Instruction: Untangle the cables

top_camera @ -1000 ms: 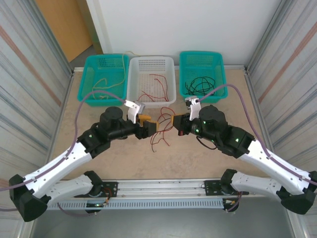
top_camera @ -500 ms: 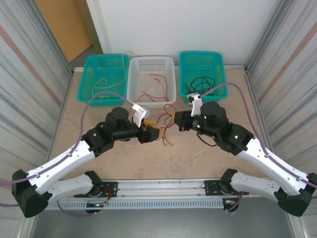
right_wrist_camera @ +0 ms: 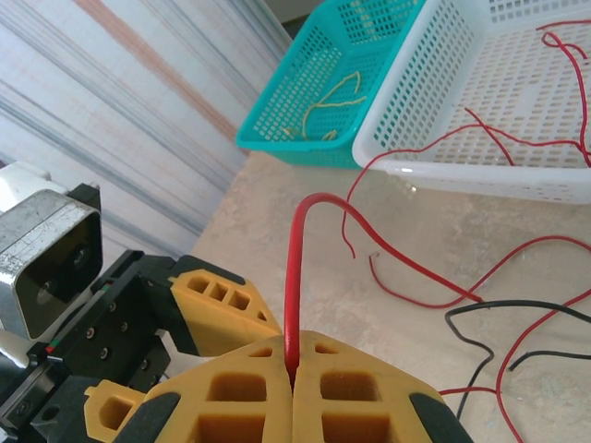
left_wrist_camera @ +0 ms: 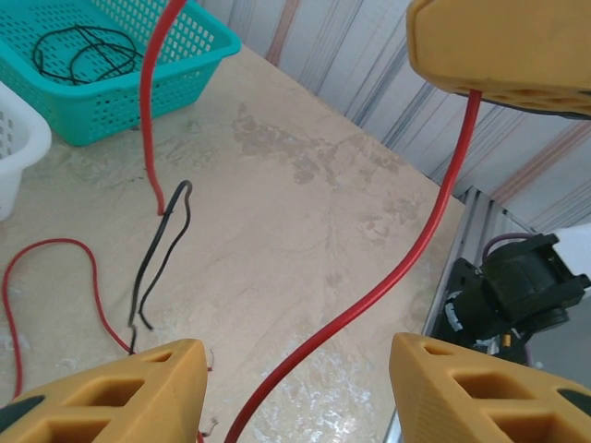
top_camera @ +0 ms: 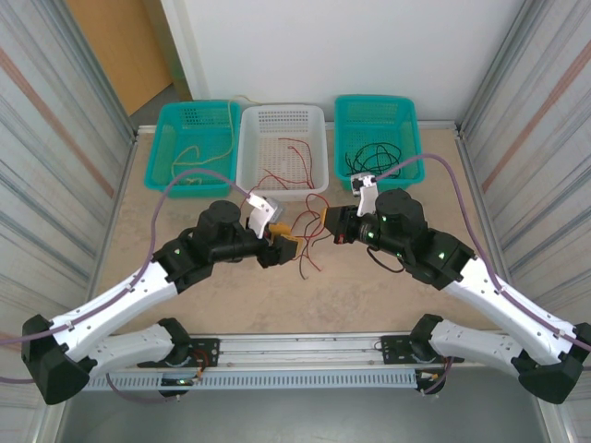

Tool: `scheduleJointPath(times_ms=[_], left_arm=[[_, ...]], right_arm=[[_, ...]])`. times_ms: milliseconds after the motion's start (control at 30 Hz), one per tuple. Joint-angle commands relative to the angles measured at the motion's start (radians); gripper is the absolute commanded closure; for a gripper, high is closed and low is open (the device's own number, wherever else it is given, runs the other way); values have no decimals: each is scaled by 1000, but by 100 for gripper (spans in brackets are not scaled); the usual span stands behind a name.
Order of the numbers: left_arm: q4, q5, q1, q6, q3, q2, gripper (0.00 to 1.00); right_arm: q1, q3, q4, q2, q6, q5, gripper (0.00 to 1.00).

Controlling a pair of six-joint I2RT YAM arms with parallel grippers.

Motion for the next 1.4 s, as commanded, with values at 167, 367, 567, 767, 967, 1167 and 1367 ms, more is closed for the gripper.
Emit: scheduleJointPath(times_ms=[167,367,567,767,967,1167,1367], left_arm=[[-33,4,-6,86,50,-59,38],[-4,157,-6,98,57,-60,34],[-55,92,-6,149,81,4,40],[-16,63,-6,133,75,87,53],[0,80,-6,117,107,106,86],[25,35,-6,90,93,74,100],[34,99,-6,60,132,30,100]], right_arm=[[-6,-2,49,-16,34,1,100],[-3,-15,52,-35,51,-4,100],[-3,-41,65,-66,61,-4,100],[-3,-29,53,-63,52,-11,100],[-3,-32,52,-62,50,-9,100],[-9,-32,50,-62,46,-5,100],[-21,-28,28,-50,61,15,79]])
